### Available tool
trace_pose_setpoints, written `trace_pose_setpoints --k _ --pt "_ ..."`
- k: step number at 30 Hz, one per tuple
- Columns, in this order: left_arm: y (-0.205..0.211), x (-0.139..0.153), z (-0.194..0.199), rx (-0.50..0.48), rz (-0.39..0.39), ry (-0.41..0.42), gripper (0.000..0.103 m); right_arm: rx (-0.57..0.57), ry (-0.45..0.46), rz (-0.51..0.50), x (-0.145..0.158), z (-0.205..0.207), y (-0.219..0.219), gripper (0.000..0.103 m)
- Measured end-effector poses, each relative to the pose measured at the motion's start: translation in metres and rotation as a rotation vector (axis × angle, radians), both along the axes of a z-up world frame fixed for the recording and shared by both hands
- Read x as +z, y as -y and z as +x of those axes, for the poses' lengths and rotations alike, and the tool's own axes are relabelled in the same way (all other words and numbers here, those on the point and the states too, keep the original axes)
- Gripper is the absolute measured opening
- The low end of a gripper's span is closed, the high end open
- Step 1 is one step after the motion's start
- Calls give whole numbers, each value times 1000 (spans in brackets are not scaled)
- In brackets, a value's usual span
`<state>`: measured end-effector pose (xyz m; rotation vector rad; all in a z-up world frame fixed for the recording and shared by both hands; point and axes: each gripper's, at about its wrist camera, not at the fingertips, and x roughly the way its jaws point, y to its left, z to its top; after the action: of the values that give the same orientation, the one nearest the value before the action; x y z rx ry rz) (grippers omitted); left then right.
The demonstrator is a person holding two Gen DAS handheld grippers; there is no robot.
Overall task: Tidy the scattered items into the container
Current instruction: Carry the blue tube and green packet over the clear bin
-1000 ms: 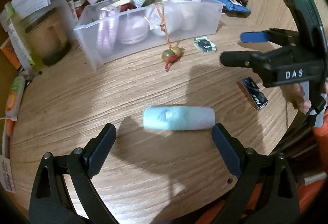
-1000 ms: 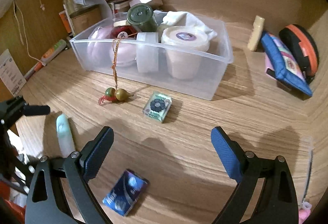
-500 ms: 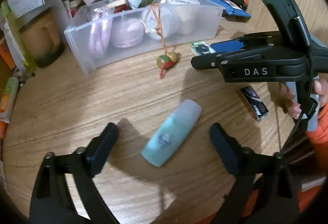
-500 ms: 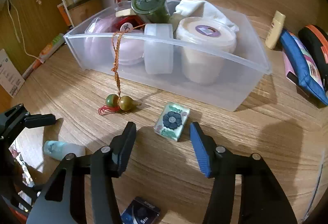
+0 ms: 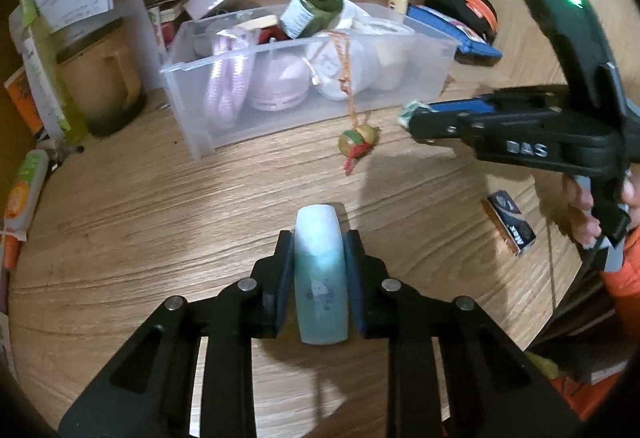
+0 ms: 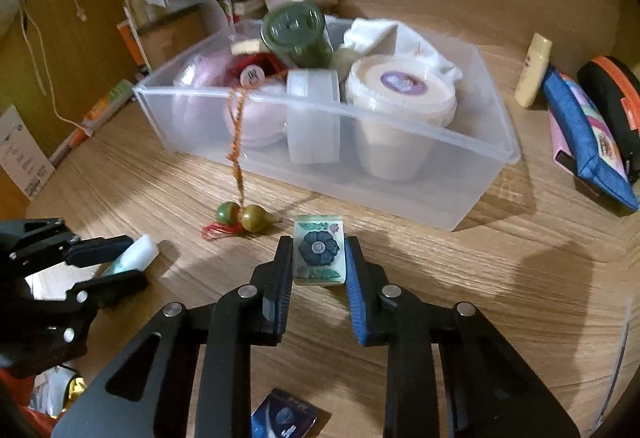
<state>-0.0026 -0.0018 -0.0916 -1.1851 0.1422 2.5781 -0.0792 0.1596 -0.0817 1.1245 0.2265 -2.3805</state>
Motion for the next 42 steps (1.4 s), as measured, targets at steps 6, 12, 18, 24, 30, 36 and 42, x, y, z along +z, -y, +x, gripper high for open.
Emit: trace_pose_setpoints --k 6,12,18,24,30,36,42 --pt "10 21 -2 36 30 -49 25 -1 -53 -38 22 15 -3 22" --pt "19 48 -9 57 85 -103 25 -18 -105 -78 45 22 -12 22" --pt "26 77 -24 78 116 -173 25 -40 -141 -98 62 21 -21 22" --pt "31 94 -44 95 144 -202 25 -68 -167 -102 70 10 -29 22" --pt "41 99 -70 110 142 -203 25 -105 -159 -101 65 -8 -39 22" --pt "52 95 -103 112 187 -157 25 -142 -141 -102 58 -32 -47 22" --pt "58 78 -131 132 228 -96 25 -148 -118 -99 50 -50 -45 22"
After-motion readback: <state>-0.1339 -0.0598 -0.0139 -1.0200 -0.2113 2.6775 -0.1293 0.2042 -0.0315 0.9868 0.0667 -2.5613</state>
